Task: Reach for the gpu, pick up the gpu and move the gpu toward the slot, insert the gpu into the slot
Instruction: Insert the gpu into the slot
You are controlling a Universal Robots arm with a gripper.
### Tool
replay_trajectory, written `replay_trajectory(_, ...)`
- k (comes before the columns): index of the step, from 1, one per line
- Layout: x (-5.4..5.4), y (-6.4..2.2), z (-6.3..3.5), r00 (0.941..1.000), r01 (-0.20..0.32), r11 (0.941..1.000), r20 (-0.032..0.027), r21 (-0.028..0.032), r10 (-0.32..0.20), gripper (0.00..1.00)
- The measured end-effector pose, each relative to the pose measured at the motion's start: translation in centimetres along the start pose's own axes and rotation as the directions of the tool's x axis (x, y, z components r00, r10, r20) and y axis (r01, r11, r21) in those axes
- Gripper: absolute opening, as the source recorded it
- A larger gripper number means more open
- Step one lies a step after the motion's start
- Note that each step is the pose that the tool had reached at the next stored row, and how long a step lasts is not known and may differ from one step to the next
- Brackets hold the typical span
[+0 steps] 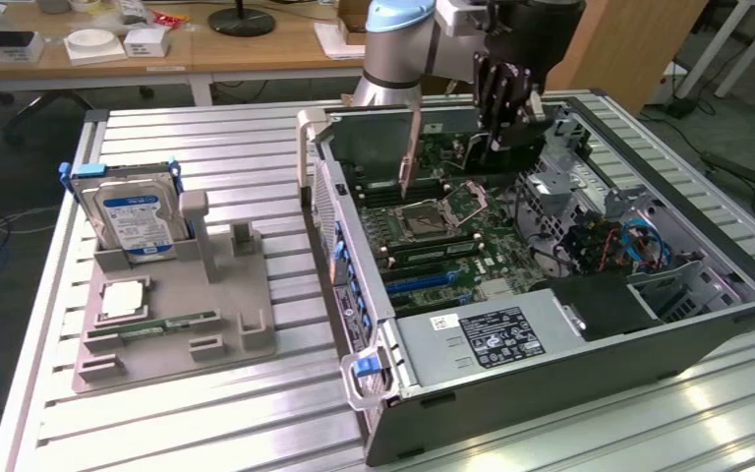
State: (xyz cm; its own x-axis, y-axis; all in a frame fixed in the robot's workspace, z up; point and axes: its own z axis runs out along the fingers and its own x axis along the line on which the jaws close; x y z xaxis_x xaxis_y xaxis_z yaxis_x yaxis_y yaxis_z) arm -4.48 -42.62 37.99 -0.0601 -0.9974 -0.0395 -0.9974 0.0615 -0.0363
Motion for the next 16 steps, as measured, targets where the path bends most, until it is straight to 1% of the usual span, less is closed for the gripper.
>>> replay_trajectory(4,0.47,-0.02,0.12,1.0,0.0,1.0,0.0002,0.0001,0.0,0.27)
replay_trajectory(11,0.53,0.12,0.32,1.0,0.0,1.0,0.0001,0.0001,0.0,0.27)
replay_trajectory(16,0.56,0.49,0.43,1.0,0.0,1.0,0.0001,0.0001,0.0,0.27)
